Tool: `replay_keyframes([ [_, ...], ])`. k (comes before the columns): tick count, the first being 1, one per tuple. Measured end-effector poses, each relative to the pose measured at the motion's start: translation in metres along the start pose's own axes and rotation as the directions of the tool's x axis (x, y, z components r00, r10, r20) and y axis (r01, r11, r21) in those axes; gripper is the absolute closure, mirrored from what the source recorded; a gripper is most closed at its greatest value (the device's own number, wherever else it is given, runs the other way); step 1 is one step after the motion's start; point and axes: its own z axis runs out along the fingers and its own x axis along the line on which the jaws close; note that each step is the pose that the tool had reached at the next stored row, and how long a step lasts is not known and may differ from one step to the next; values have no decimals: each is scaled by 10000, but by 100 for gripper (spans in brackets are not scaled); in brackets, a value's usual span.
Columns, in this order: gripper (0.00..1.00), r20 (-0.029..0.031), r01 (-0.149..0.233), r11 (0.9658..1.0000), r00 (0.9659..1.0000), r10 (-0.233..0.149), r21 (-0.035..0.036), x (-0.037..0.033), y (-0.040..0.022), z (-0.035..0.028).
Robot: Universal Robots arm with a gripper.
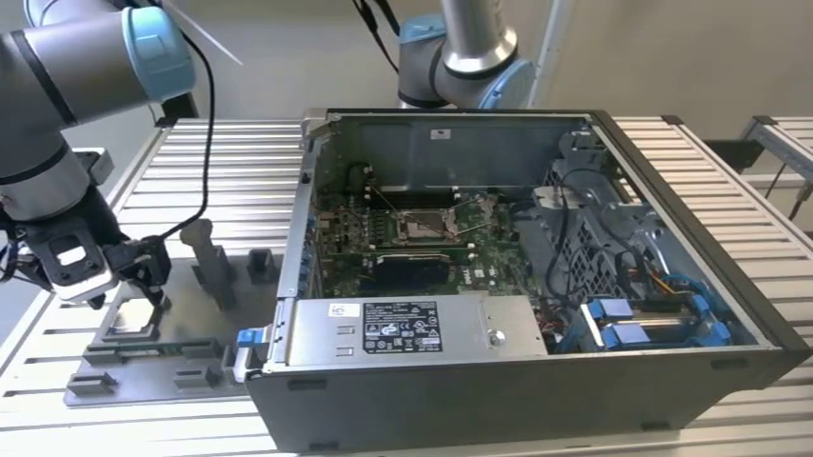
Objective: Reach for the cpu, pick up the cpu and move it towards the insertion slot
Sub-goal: 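Pick up the cpu and move it towards the insertion slot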
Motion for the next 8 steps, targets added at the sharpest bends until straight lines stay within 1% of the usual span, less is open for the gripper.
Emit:
replay_keyframes([
  [2,0,-4,78,10000,10000,-78,0,3,-5,22],
  [8,0,-2,88,10000,10000,-88,-2,18,-6,77],
])
